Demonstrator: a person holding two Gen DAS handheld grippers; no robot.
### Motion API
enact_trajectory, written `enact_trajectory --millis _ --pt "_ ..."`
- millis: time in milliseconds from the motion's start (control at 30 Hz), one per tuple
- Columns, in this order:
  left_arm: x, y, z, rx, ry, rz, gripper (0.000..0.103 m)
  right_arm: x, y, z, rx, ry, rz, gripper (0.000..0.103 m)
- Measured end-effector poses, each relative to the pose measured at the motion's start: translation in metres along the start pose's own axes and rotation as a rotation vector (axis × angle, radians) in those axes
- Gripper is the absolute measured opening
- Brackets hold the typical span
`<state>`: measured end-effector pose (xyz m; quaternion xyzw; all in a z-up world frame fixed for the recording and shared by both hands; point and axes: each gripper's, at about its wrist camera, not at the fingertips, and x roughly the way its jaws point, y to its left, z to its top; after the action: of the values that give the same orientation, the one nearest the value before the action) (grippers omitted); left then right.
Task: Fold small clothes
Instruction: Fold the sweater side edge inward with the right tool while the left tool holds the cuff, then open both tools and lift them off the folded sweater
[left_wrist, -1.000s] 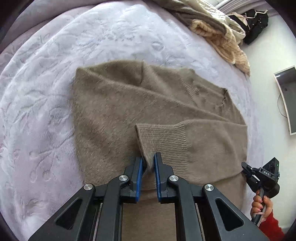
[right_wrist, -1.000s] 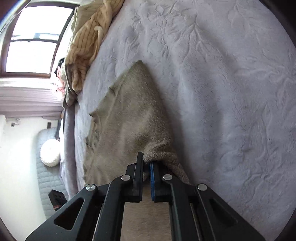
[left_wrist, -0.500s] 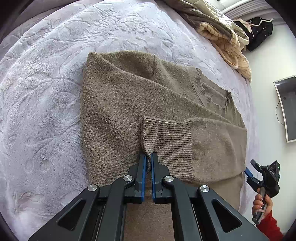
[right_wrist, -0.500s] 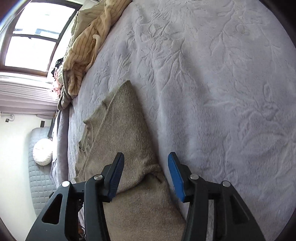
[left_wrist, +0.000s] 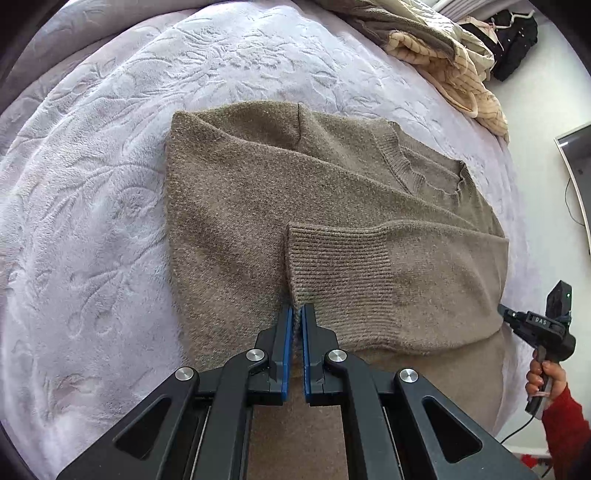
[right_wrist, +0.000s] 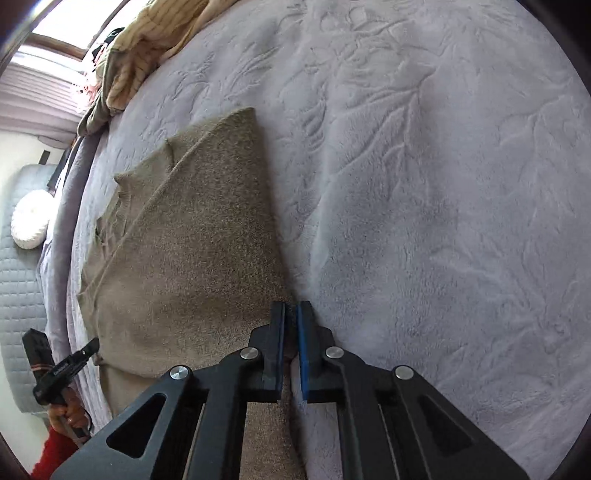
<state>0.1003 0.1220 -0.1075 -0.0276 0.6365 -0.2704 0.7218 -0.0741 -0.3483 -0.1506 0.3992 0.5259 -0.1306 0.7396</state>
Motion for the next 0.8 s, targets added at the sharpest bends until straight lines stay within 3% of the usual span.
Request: enact_trajectory --millis 100,233,367,467,700,800 --pt "-0.008 0.008 -0.008 0.018 0.016 0.040 0.006 -0.010 0.004 -0.007 -0.020 -0.022 -0.030 0.007" --pt "-0.025 0.017 -0.012 -0.017 0.001 0.024 0.006 -0.030 0.008 -0.013 -0.010 -0.066 -0.114 0.009" --pt "-0.029 0.016 -0.005 -0.063 0.006 0.006 0.007 -0.042 0.018 -0.023 -0.029 -0.090 -0.093 0.013" --pt "-0.019 0.007 -0.003 -0.041 0.036 0.058 0.007 -0.043 0.035 -0.031 -0.083 -0.096 -0.128 0.025" --pt "-0.022 -0.029 0.004 0.036 -0.036 0.072 0.007 -0.035 0.085 -0.026 -0.274 -0.111 -0.185 0.025" --pt "-0.006 -0.038 0.008 0.046 -0.012 0.097 0.007 -0.021 0.092 -0.022 -0.301 -0.082 -0.197 0.025"
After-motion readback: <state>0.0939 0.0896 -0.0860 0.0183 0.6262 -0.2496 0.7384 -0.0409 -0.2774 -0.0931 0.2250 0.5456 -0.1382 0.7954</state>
